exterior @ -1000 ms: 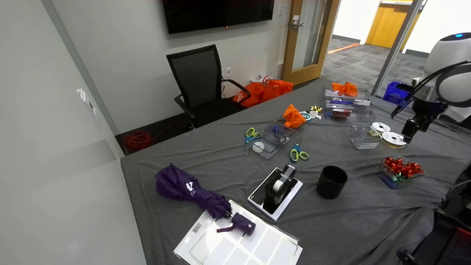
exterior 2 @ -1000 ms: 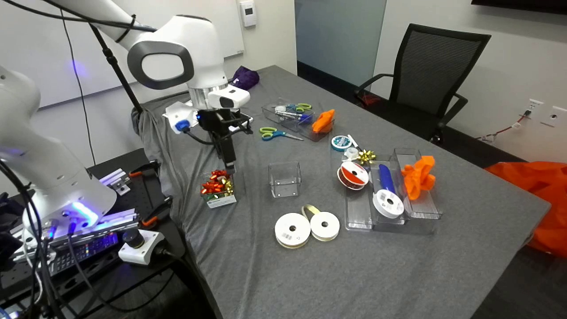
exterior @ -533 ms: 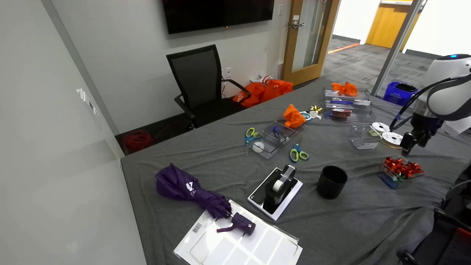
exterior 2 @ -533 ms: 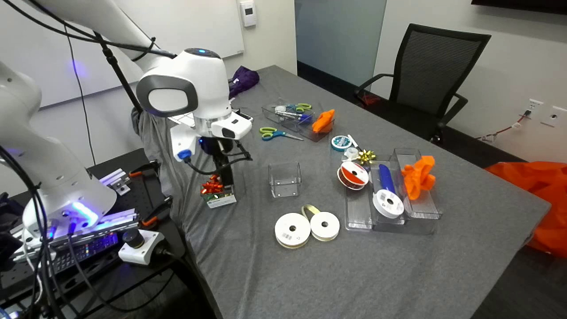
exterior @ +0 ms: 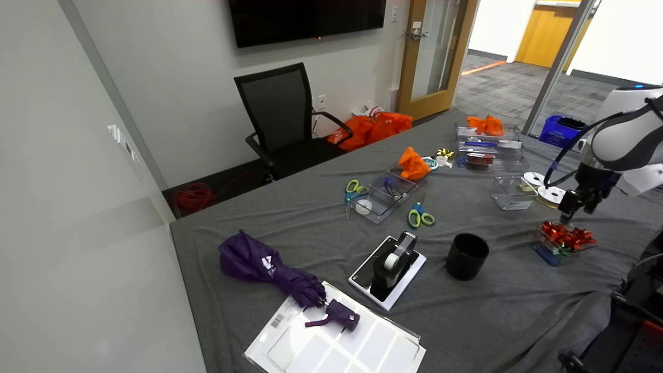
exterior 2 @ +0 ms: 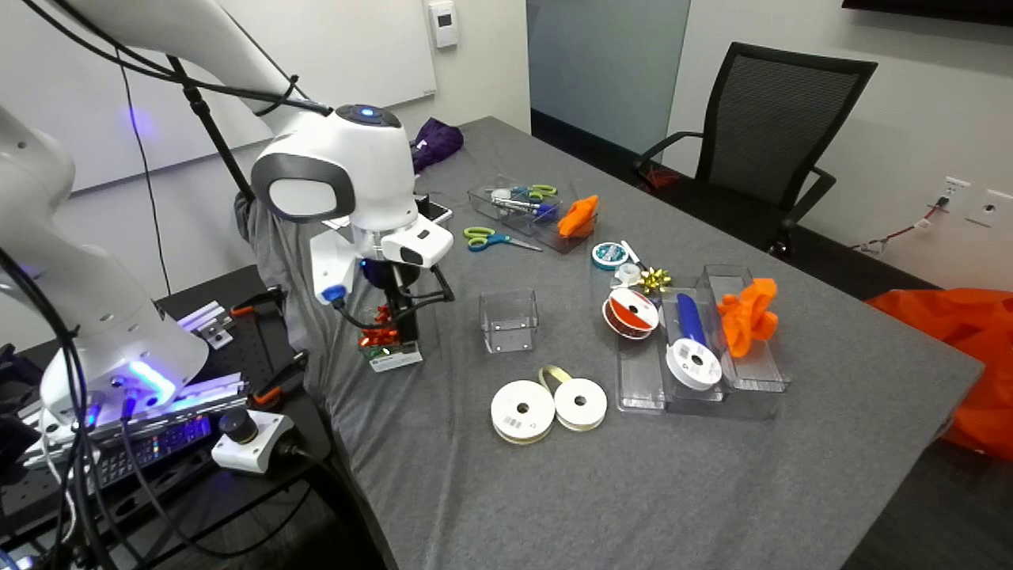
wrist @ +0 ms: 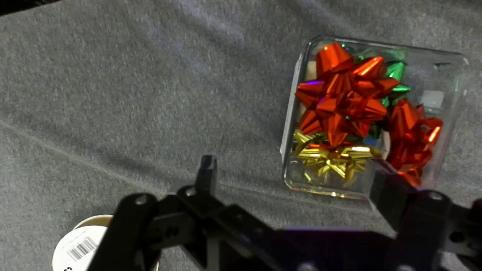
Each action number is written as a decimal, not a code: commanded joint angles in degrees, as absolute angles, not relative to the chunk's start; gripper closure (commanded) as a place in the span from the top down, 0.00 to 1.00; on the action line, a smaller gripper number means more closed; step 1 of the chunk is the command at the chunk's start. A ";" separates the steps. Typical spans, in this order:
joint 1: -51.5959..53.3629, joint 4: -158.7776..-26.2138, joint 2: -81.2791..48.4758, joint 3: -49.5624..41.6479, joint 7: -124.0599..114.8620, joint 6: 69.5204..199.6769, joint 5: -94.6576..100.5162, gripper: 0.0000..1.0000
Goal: Stack up the containers on the table
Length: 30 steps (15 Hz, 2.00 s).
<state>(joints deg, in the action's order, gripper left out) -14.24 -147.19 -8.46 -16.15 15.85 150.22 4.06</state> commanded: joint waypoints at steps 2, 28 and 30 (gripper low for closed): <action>-15.82 -146.51 -11.76 -15.41 17.29 155.05 3.83 1.00; -23.00 -146.23 -8.29 -3.59 32.64 152.91 -17.66 0.01; -21.57 -145.03 -7.27 -4.23 32.60 150.14 -20.25 0.01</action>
